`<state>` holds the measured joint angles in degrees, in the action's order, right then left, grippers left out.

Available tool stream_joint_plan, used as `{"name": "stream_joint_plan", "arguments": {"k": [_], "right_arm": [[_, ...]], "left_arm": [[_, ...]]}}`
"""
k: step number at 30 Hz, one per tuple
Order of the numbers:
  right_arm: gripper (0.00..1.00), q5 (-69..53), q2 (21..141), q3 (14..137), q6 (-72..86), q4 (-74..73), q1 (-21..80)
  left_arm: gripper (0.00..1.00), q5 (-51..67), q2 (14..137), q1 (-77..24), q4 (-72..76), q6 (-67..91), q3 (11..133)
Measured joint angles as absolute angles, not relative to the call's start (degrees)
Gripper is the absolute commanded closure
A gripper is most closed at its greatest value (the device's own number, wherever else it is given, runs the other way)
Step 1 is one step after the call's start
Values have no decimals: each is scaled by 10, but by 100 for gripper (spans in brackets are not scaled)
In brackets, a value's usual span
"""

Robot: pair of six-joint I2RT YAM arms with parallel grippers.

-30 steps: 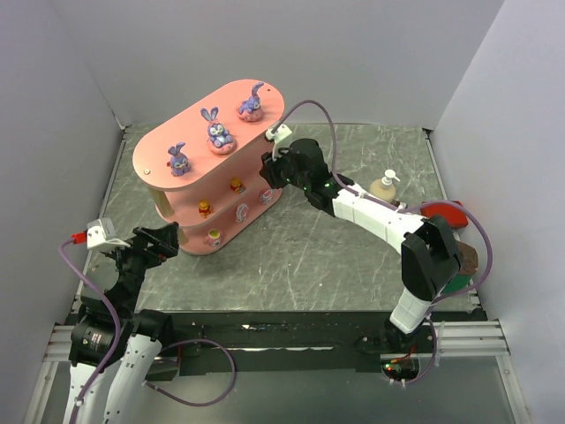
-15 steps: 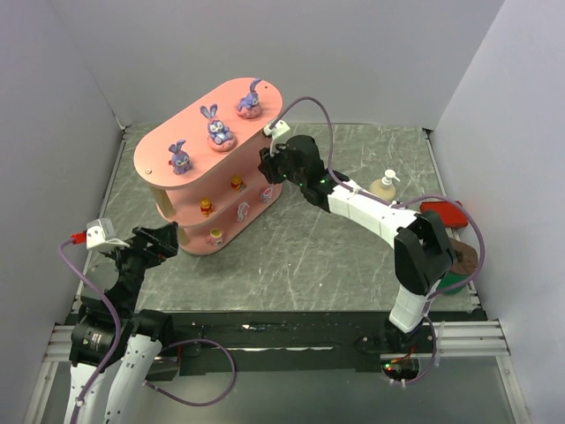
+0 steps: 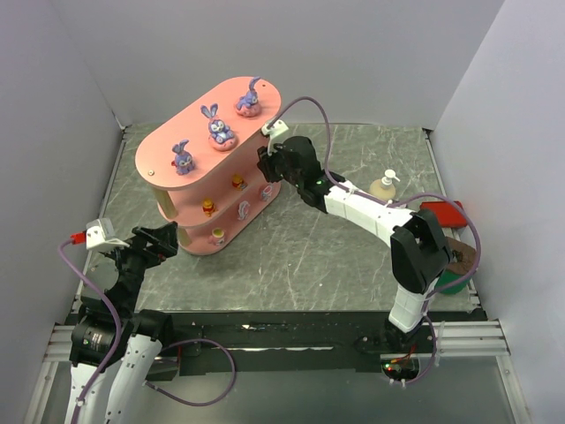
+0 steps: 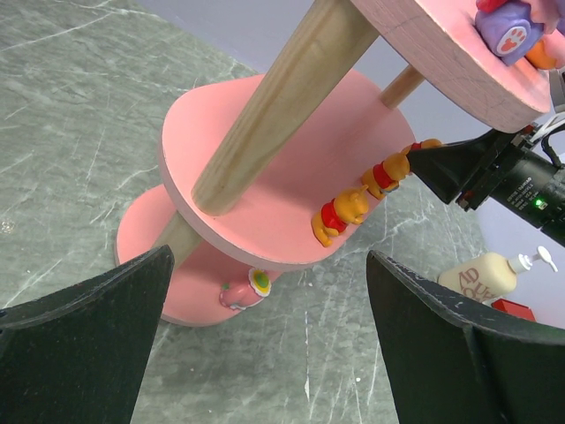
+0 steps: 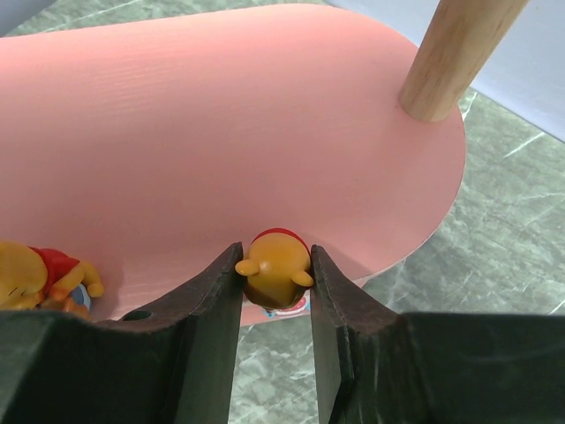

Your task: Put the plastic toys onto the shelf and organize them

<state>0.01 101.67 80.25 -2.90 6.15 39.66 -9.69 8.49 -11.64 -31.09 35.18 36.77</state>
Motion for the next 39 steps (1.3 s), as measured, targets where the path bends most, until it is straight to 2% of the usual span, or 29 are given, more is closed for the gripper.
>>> {"name": "stream_joint_plan", "arguments": {"k": [10, 16, 28, 39], "right_arm": [[74, 32, 1017, 771, -40, 130, 418], [66, 41, 1023, 768, -39, 151, 424], [57, 65, 1031, 783, -23, 134, 425], [55, 86, 1045, 797, -7, 122, 422]], "left_arm": [[4, -96, 85, -114, -311, 352, 368], [4, -96, 86, -114, -311, 352, 368], [4, -93, 88, -112, -310, 352, 368], [4, -93, 88, -112, -310, 352, 368]]}}
